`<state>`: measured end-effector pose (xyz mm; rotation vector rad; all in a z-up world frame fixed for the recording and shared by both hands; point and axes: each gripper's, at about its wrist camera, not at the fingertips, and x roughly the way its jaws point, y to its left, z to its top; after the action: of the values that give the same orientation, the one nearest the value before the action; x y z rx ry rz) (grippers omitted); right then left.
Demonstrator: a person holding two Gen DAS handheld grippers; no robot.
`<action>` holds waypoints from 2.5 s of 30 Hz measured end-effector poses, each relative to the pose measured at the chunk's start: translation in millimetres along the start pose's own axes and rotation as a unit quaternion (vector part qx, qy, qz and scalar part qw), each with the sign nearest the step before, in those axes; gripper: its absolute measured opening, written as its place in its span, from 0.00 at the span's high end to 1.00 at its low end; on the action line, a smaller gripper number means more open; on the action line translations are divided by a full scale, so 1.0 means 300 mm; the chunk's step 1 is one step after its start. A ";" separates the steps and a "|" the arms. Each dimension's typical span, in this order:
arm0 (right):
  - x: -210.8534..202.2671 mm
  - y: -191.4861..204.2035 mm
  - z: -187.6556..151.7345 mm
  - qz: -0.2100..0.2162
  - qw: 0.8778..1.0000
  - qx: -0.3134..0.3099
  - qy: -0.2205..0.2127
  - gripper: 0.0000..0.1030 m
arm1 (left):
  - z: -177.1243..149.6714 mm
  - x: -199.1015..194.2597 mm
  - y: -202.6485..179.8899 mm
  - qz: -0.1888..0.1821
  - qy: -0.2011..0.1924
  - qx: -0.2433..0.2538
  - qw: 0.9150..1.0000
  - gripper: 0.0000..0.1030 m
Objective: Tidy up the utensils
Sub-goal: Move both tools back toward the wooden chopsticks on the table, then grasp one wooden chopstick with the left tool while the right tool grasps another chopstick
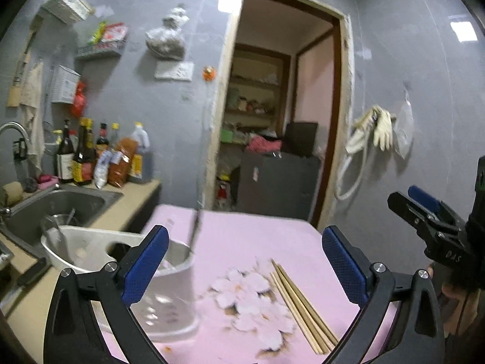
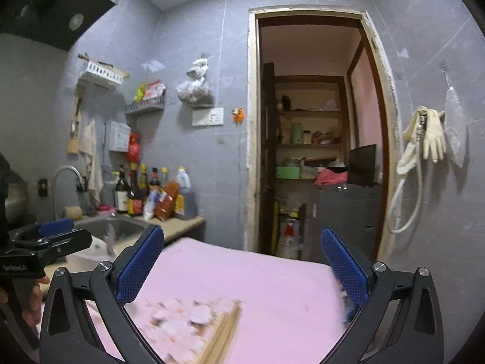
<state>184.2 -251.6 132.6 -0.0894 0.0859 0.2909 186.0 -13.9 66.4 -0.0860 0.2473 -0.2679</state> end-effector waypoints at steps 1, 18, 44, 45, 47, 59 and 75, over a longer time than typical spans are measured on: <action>-0.002 -0.014 -0.011 -0.003 1.000 -0.003 0.007 0.00 | -0.011 0.015 -0.014 -0.003 0.010 0.002 1.000 0.04; 0.066 -0.132 -0.211 0.027 0.982 -0.012 0.184 0.00 | -0.218 0.279 -0.146 -0.003 0.207 0.071 0.976 0.04; 0.209 0.011 -0.386 0.116 0.921 -0.084 0.361 0.52 | -0.280 0.521 -0.107 -0.056 0.351 0.029 0.934 0.63; 0.212 0.014 -0.388 0.115 0.920 -0.086 0.364 0.52 | -0.279 0.528 -0.110 -0.053 0.353 0.034 0.934 0.65; 0.217 0.015 -0.389 0.114 0.919 -0.086 0.367 0.52 | -0.287 0.550 -0.122 -0.048 0.355 0.040 0.933 0.67; 0.224 -0.005 -0.380 0.116 0.918 -0.063 0.373 0.52 | -0.302 0.557 -0.132 -0.050 0.360 0.045 0.931 0.70; 0.236 0.036 -0.384 0.128 0.913 -0.073 0.380 0.53 | -0.291 0.567 -0.142 -0.052 0.386 0.027 0.921 0.77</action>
<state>240.4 -232.8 10.7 -0.3403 0.8571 0.5128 312.3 -105.6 -52.1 0.0675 1.0238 -0.4080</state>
